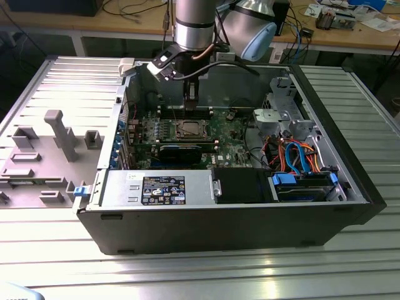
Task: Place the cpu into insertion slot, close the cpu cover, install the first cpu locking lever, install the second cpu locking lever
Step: 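Close the cpu cover, then install the first cpu locking lever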
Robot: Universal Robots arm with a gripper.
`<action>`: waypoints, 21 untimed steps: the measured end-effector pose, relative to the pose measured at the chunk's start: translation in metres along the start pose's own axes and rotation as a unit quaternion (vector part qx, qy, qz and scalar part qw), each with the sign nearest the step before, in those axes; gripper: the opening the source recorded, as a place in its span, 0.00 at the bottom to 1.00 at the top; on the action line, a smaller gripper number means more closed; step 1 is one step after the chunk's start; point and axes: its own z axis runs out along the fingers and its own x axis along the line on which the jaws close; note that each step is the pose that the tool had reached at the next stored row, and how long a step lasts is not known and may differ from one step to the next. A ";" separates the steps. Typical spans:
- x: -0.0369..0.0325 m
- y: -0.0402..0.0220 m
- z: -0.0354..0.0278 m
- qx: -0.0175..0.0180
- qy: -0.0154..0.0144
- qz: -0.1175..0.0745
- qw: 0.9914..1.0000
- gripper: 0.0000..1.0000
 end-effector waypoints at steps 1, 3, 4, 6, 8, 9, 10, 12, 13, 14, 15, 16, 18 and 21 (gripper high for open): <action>0.0000 0.0000 -0.0001 0.000 0.000 0.000 1.000 0.11; 0.0000 0.0000 -0.0002 0.000 0.000 0.000 1.000 0.11; 0.0000 0.0000 -0.0002 0.000 0.000 0.000 1.000 0.11; 0.0000 0.0000 -0.0002 0.000 0.000 0.000 1.000 0.11; 0.0000 0.0000 -0.0002 0.000 0.000 0.000 1.000 0.11; 0.0000 0.0000 -0.0002 0.000 0.000 0.000 1.000 0.11; 0.0000 0.0000 -0.0002 0.000 0.001 0.000 1.000 0.11; 0.0000 0.0000 -0.0002 0.000 0.001 0.000 1.000 0.11; 0.0000 0.0000 -0.0002 0.000 0.001 0.000 1.000 0.11; -0.0006 0.0000 -0.0003 0.000 0.001 0.000 1.000 0.11; -0.0015 0.0000 -0.0001 0.000 0.002 0.000 1.000 0.11; -0.0031 0.0000 0.0001 0.000 0.004 0.000 1.000 0.11; -0.0111 -0.0002 0.0008 0.000 0.015 0.000 1.000 0.11; -0.0172 -0.0002 0.0014 -0.001 0.041 -0.001 0.999 0.11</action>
